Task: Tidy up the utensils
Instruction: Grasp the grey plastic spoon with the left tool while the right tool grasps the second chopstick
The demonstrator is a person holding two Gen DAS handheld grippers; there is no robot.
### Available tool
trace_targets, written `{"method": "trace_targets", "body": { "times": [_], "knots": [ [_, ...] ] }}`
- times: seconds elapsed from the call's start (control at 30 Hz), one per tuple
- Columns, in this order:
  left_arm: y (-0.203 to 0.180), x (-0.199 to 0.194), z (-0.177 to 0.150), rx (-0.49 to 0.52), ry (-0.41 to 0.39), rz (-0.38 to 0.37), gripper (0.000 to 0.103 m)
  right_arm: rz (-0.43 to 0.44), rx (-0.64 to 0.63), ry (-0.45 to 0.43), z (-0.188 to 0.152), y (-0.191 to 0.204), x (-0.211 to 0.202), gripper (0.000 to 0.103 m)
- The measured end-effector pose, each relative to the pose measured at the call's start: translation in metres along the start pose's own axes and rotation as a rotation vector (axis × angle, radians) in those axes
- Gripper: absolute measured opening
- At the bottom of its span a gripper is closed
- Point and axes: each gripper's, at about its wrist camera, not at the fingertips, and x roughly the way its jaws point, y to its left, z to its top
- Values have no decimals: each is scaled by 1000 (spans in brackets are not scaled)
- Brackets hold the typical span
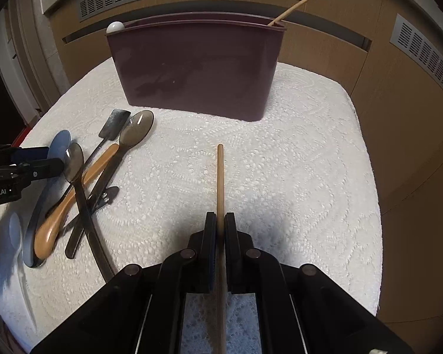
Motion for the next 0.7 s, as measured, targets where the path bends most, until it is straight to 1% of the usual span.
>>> {"method": "trace_targets", "body": {
  "times": [0.07, 0.1, 0.2, 0.3, 0.37, 0.43, 0.5, 0.6, 0.67, 0.7],
  "knots": [
    [-3, -2, -3, 5, 14, 50, 45, -5, 0, -12, -1, 0, 0, 4],
    [-5, -3, -4, 5, 21, 62, 45, -11, -1, -21, -3, 1, -1, 4],
    [-12, -9, -3, 0, 30, 71, 45, -38, -13, -48, -6, 6, -1, 4],
    [-22, -7, 5, 32, 33, 85, 45, -48, -26, -62, -7, 9, -2, 5],
    [-26, 2, 11, 40, 52, 91, 45, -33, -16, -62, -7, 6, -2, 5],
    [-27, 14, 16, 41, 63, 77, 44, -22, -7, -63, -8, 3, -3, 5],
    [-28, 15, 19, 59, 33, 86, 43, -15, -1, -66, -10, 1, -4, 5],
    [-22, 19, 22, 50, 40, 69, 44, 25, 19, -73, -10, -4, -6, 7],
    [-16, 17, 22, 30, 42, 69, 45, 65, 46, -78, -9, -11, -9, 10],
    [-13, 16, 21, 21, 41, 65, 45, 90, 75, -87, -8, -17, -11, 18]
  ]
}}
